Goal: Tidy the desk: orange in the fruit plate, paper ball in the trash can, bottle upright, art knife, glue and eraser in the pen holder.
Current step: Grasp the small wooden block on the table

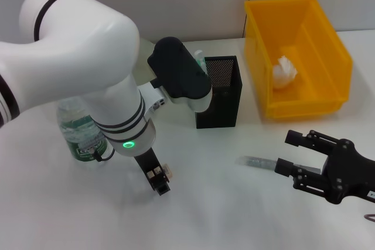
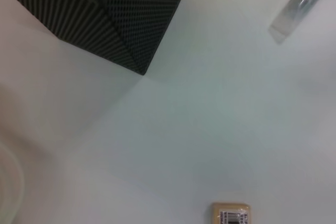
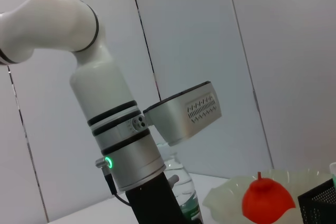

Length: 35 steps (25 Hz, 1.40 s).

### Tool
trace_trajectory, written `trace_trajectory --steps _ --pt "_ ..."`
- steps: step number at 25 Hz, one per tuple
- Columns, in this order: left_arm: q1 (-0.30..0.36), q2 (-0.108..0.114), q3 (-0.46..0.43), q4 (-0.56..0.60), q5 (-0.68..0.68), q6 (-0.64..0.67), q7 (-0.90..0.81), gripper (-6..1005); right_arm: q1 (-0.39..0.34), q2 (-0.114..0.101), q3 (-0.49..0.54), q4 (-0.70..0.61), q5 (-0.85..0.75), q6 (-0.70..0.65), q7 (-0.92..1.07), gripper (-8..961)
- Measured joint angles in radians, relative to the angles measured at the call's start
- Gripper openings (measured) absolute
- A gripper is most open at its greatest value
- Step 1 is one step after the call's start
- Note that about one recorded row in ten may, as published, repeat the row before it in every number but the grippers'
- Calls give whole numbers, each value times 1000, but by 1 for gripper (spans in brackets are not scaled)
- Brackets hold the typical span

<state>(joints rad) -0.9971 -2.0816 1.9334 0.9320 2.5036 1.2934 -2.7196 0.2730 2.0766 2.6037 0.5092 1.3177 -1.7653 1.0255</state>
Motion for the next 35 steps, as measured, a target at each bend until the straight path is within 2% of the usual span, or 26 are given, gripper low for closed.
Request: trace_trajectory --steps 16,32,35 --pt "-3 0 2 -33 -8 2 16 554 18 0 -4 -12 0 9 2 692" --pt "-3 0 -3 -16 -6 2 21 542 23 0 -3 -25 0 14 -2 692" --pt "-4 0 -3 -16 -5 0 21 492 24 0 -3 -26 0 14 -2 692"
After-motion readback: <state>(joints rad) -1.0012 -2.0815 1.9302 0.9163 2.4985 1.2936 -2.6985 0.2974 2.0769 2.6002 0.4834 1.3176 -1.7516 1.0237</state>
